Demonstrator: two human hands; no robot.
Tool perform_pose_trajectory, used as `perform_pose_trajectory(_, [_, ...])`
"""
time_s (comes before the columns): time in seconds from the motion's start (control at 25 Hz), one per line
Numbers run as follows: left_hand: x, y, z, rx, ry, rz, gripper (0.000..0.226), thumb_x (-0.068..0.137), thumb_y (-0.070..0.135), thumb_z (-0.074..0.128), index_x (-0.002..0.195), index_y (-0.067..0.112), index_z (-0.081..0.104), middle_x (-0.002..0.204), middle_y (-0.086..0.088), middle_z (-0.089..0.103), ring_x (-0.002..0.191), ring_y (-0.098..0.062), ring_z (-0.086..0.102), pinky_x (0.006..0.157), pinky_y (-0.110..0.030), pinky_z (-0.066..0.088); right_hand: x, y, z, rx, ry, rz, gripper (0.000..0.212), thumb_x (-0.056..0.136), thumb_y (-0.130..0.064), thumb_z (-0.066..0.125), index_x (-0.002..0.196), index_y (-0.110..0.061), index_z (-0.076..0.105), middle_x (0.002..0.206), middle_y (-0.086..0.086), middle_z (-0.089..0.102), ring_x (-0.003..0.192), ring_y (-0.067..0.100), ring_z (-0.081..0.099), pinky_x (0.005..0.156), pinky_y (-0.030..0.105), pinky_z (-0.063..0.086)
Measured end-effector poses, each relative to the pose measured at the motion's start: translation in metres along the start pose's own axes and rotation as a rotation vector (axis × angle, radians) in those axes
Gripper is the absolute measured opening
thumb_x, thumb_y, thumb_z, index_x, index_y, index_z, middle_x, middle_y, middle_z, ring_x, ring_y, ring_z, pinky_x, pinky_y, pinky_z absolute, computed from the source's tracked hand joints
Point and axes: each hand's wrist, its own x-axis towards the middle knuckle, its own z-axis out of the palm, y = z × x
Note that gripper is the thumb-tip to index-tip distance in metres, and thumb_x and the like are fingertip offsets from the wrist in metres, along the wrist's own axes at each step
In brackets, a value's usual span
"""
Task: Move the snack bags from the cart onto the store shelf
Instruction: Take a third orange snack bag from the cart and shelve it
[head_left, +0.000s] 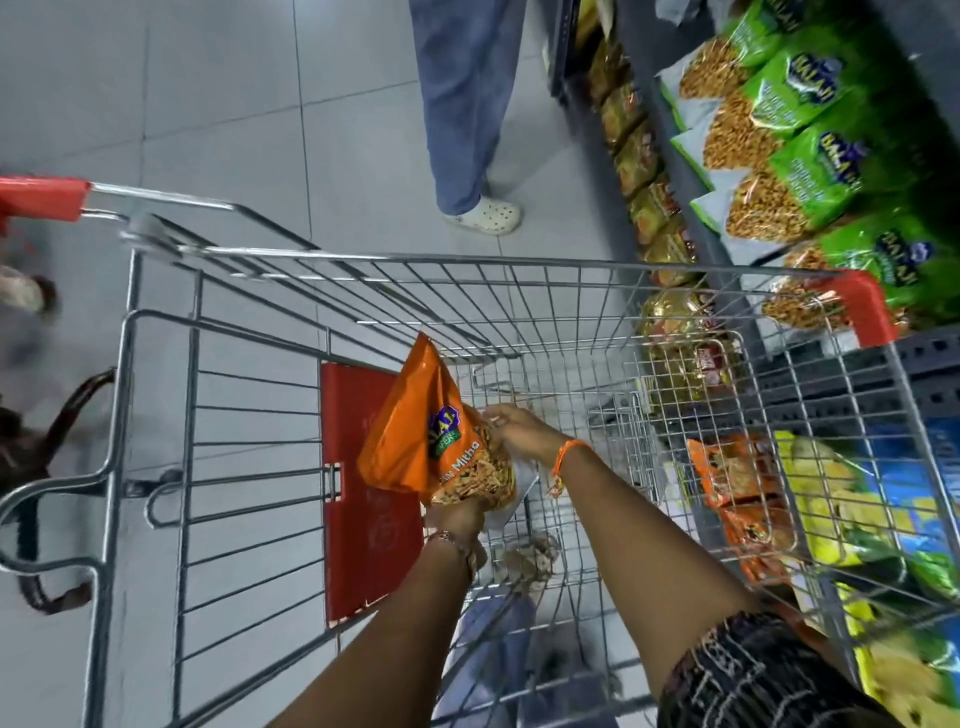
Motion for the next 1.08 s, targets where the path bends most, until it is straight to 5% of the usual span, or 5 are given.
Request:
perform_pose_trajectory(0.12, [0.008,-0.010,0.002,-0.030,0.070,0.055,0.030,0.092,0.001,0.064,0.118,0.004,0.049,0.094,-0.021,0.058,0.074,-0.027,0.055,0.082,-0.044,0.052,-0.002,0.005,-0.004,-0.045,-0.007,-0.054,0.022,0.090,0.002,0.058,0.109,-0.008,0.060,0.096,0.001,0.059,0.095,0.018,0.056,0.078,0.028,0.047])
perform_pose_trajectory(0.28, [-0.003,-0.021,0.001,-0.151,0.053,0.124,0.063,0.080,-0.015,0.067,0.138,-0.003,0.043,0.142,-0.040,0.044,0.133,-0.057,0.041,0.111,-0.064,0.028,-0.018,0.022,-0.010,-0.101,0.054,-0.161,0.016,0.086,-0.001,0.068,0.091,-0.013,0.058,0.091,0.002,0.059,0.091,0.019,0.056,0.092,0.043,0.051])
perform_pose_trajectory(0.56, [-0.068,-0.003,-0.008,-0.063,-0.115,0.488,0.084,0.037,-0.001,0.088,0.115,0.014,0.060,0.112,-0.014,0.072,0.106,-0.039,0.068,0.087,-0.052,0.059,-0.123,0.022,-0.060,0.009,0.223,-0.298,0.026,0.090,-0.002,0.070,0.086,-0.014,0.047,0.083,-0.001,0.046,0.076,0.013,0.046,0.067,0.027,0.039])
perform_pose_trajectory(0.8, [-0.184,0.032,0.001,0.172,-0.318,0.898,0.087,0.044,0.014,0.097,0.116,0.027,0.051,0.117,0.000,0.068,0.107,-0.015,0.067,0.084,-0.026,0.057,-0.259,0.006,-0.102,0.251,0.372,-0.326,0.019,0.097,-0.011,0.064,0.097,-0.009,0.046,0.087,0.008,0.049,0.076,0.024,0.056,0.058,0.032,0.049])
perform_pose_trajectory(1.08, [-0.331,0.060,0.011,0.277,-0.561,1.241,0.092,0.045,0.024,0.099,0.121,0.044,0.051,0.123,0.010,0.069,0.113,-0.010,0.067,0.087,-0.033,0.059,-0.445,-0.034,-0.134,0.191,0.754,-0.560,0.028,0.107,-0.035,0.042,0.130,-0.029,0.055,0.122,-0.003,0.068,0.097,-0.010,0.062,0.088,0.018,0.051])
